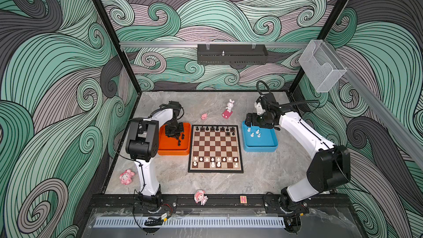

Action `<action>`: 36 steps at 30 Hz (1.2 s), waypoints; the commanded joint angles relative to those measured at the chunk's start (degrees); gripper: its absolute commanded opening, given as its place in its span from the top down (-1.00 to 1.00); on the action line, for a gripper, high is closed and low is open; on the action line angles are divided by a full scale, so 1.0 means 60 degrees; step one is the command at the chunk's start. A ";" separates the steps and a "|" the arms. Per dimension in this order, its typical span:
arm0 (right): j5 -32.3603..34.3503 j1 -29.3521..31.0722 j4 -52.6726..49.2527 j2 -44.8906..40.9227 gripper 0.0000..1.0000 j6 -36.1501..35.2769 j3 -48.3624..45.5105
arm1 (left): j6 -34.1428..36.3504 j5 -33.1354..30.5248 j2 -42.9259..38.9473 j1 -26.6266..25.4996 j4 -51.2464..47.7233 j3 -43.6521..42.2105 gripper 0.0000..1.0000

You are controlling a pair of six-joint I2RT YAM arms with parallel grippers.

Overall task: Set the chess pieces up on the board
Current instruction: 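Lower the left gripper into the orange tray and grasp a black piece, then lift the black piece and carry it toward the chessboard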

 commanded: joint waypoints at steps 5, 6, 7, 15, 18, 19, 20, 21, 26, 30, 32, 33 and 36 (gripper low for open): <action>-0.0053 -0.0075 0.0028 0.0032 -0.85 -0.0094 -0.0081 | 0.0133 -0.0351 0.0065 -0.0095 -0.0496 0.0366 0.86; -0.0054 -0.0086 0.0021 0.0030 -0.85 -0.0094 -0.0089 | 0.0130 -0.0413 0.0039 -0.0090 -0.0561 0.0397 0.90; -0.0053 -0.0092 0.0025 0.0015 -0.85 -0.0094 -0.0105 | 0.0125 -0.0496 0.0017 -0.0109 -0.0666 0.0454 0.91; -0.0121 -0.0142 0.0026 -0.0029 -0.85 -0.0137 -0.0143 | 0.0264 -0.0811 -0.0426 -0.0145 -0.1492 0.1048 0.91; -0.0164 -0.0189 0.0024 -0.0045 -0.85 -0.0141 -0.0123 | 0.0269 -0.1182 -0.0504 -0.0285 -0.2093 0.1600 0.91; -0.0167 -0.0199 0.0023 -0.0065 -0.85 -0.0140 -0.0126 | 0.0294 -0.1231 -0.0513 -0.0350 -0.2248 0.1810 0.91; -0.0182 -0.0210 0.0022 -0.0056 -0.84 -0.0138 -0.0108 | 0.0297 -0.1235 -0.0518 -0.0431 -0.2387 0.2027 0.91; -0.0198 -0.0232 0.0019 -0.0044 -0.85 -0.0146 -0.0108 | 0.0323 -0.1204 -0.0525 -0.0529 -0.2479 0.2197 0.91; -0.0302 -0.0275 0.0028 -0.0002 -0.84 -0.0138 -0.0064 | 0.0321 -0.0763 -0.0312 -0.1298 -0.2815 0.3309 0.91; -0.0355 -0.0292 0.0023 0.0015 -0.85 -0.0124 -0.0053 | 0.0253 -0.0528 0.0047 -0.2066 -0.2842 0.3942 0.90; -0.0357 -0.0288 0.0028 0.0015 -0.84 -0.0125 -0.0050 | 0.0188 -0.0377 0.0294 -0.2367 -0.2821 0.4134 0.90; -0.0363 -0.0292 0.0017 0.0015 -0.84 -0.0123 -0.0049 | 0.0165 -0.0295 0.0385 -0.2483 -0.2820 0.4192 0.90; -0.0382 -0.0299 0.0021 -0.0006 -0.84 -0.0138 -0.0078 | 0.0108 -0.0109 0.0670 -0.2822 -0.2799 0.4374 0.90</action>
